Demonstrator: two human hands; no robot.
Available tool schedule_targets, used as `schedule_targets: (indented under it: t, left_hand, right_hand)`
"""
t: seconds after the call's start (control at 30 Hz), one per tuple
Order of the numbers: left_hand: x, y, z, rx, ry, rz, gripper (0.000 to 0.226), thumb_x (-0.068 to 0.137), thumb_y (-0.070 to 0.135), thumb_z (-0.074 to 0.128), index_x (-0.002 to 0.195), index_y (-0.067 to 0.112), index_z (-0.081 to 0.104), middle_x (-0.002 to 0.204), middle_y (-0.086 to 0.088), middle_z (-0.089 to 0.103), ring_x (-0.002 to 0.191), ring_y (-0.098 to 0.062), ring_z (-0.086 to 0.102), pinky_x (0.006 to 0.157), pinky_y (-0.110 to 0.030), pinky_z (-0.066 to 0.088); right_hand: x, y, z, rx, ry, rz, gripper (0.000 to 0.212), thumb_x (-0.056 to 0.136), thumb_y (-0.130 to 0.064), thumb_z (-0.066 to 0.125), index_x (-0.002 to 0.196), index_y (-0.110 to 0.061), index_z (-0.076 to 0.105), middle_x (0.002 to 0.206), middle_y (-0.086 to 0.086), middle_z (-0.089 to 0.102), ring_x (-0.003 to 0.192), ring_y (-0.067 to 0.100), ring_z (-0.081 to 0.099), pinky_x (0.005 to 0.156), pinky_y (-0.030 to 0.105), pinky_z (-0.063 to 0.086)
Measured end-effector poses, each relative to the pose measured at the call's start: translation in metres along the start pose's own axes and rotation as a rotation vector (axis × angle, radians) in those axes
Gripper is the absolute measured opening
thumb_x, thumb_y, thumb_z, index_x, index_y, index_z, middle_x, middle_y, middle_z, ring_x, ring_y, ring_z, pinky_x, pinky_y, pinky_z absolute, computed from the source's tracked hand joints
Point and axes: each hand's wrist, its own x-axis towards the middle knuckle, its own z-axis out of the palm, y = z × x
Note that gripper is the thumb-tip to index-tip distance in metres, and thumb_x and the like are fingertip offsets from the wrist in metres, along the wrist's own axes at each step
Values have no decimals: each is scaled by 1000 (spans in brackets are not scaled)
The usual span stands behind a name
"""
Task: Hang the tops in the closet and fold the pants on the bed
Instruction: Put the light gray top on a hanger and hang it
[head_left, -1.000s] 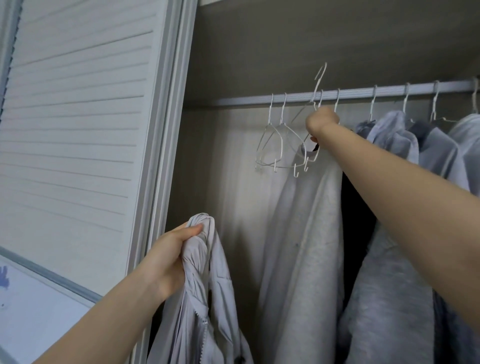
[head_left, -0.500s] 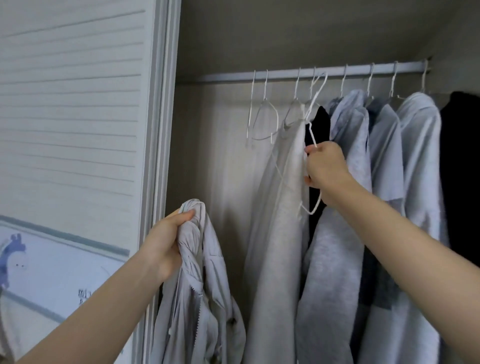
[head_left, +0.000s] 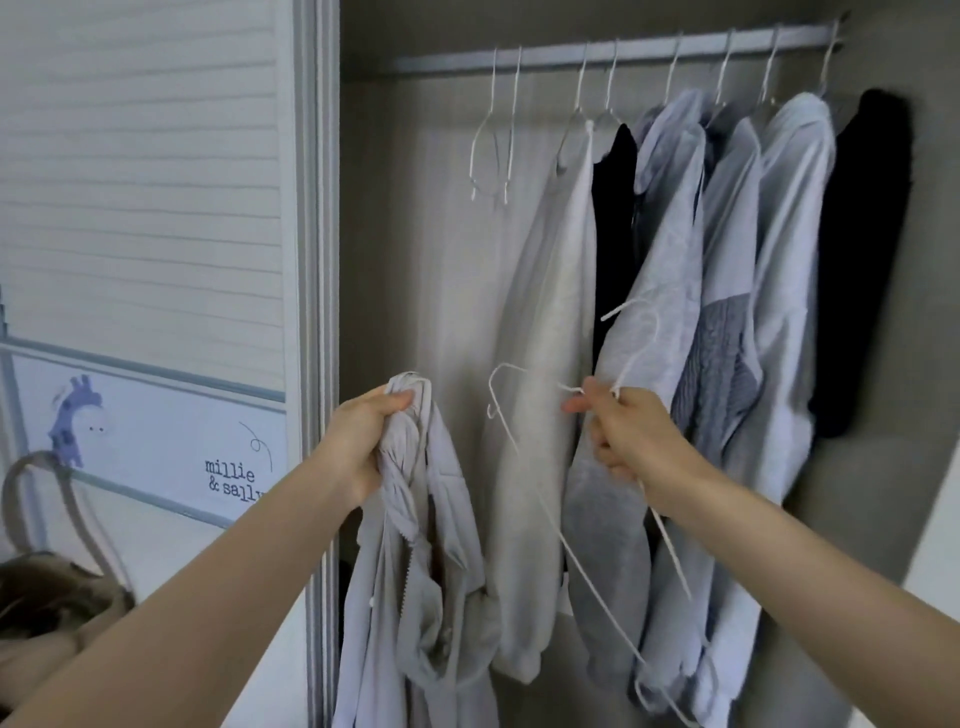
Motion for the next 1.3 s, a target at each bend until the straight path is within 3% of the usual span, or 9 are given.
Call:
schedule_targets:
  t: [0.17,0.3,0.37,0.63,0.7,0.83,1.0,1.17,1.3]
  left_hand:
    - [1,-2,-16,183,168,55,18,87,9,66,104,9,73,89,-13,75,71,-22,72,57,-28,55]
    - [3,-6,-19,430,242,156,10,85,10,70,86,17,77,82,-8,76,72,-21,71,62,-27,56]
    - [1,-8,-10,571,201,204,13,84,13,71,75,19,78,77,-8,75,72,-21,67,68,-30,54]
    - [-19,-20,44,797,-37,309,13,84,8,68,85,-4,74,72,-19,61,70,-20,53,66,-29,40]
    - [-29,-21,56,823,-102,317,18,85,10,68,86,-8,71,74,-29,61,69,-20,54,66,-30,41]
    - [-47,-19,71,931,-313,262,31,94,30,62,92,2,73,78,-20,68,68,-23,67,66,-34,59]
    - [-49,-3,60,1660,-59,862,42,95,43,53,129,19,62,109,-1,56,103,-22,51,94,-39,43]
    - [-43,-13,58,1719,-271,817,29,98,35,50,80,12,54,70,1,54,69,-21,53,64,-36,39]
    - [-37,-26,62,1542,-316,775,29,98,20,53,71,14,46,59,7,43,55,-8,42,58,-31,31]
  right_hand:
    - [-21,11,-22,-88,-59,-15,35,99,-18,45,73,-10,66,45,1,27,28,6,20,33,10,15]
    - [-37,5,-42,3,-275,96,35,99,-22,48,70,-9,62,41,-6,23,31,6,16,37,9,14]
    - [-40,6,-39,-26,-342,138,35,99,-22,48,70,-9,62,41,-7,23,31,6,15,36,9,13]
    - [-21,31,-1,-71,-301,180,32,99,-24,45,77,-9,64,39,-6,30,31,7,23,35,13,17]
    - [-19,40,12,-71,-309,176,31,98,-22,46,77,-9,64,40,-5,31,32,8,25,36,15,18]
    - [-16,46,20,100,-258,58,39,95,-25,52,57,-19,60,37,-9,31,30,5,26,34,15,19]
    - [-16,48,8,231,-189,-149,53,94,-17,56,44,-22,40,39,-7,34,32,3,29,35,11,24]
    - [-18,46,6,180,-153,-350,50,95,-19,54,49,-13,39,42,-2,34,39,7,31,43,21,28]
    - [-15,43,7,-124,-92,-459,41,98,-25,50,63,-3,50,58,16,54,56,24,52,60,41,44]
